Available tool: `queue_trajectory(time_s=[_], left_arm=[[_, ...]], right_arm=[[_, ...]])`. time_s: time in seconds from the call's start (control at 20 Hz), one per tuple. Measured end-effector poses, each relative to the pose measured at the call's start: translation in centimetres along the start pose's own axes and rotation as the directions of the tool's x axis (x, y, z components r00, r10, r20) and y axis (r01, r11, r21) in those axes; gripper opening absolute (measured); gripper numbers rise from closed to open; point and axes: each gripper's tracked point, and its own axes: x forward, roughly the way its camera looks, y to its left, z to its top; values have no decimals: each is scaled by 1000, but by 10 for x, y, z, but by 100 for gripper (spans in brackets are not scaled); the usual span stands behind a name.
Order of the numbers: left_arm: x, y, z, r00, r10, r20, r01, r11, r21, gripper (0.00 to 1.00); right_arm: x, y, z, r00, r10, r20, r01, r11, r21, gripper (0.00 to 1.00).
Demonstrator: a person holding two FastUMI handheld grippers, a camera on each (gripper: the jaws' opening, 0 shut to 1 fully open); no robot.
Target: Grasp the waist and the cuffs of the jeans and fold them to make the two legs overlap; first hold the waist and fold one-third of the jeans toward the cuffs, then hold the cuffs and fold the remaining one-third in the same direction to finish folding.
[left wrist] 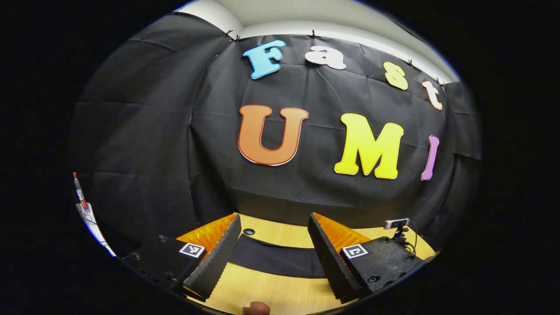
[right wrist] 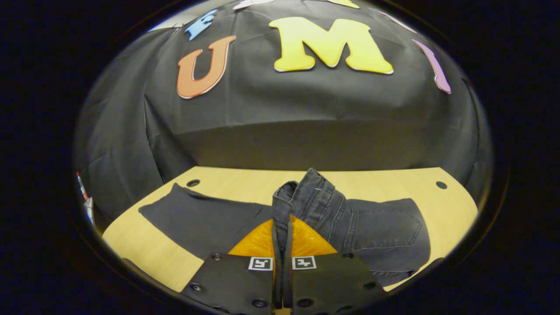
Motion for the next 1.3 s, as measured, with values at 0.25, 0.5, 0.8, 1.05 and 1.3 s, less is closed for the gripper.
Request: queue_trajectory(time_s=[0.25,0.5,0.8,1.05,1.3], left_arm=[[-5,9,2,1000,21,-2,-21,1000,6,98],[-2,10,1,1000,26,-6,-26,999,-30,98],[17,16,-27,998,18,-64,-26,992,-126,98],[55,30,-108,967,9,-254,-84,955,-286,99],[104,52,-194,897,5,-443,-222,871,-439,99]], right_arm=[[18,1,-33,999,-21,-50,20,999,-26,0],[14,32,-45,990,104,-95,-102,995,22,19],[-14,41,-24,983,163,-84,-161,987,24,92],[-55,0,57,986,134,102,-140,989,45,95],[-105,-73,143,959,45,280,-55,998,27,96]])
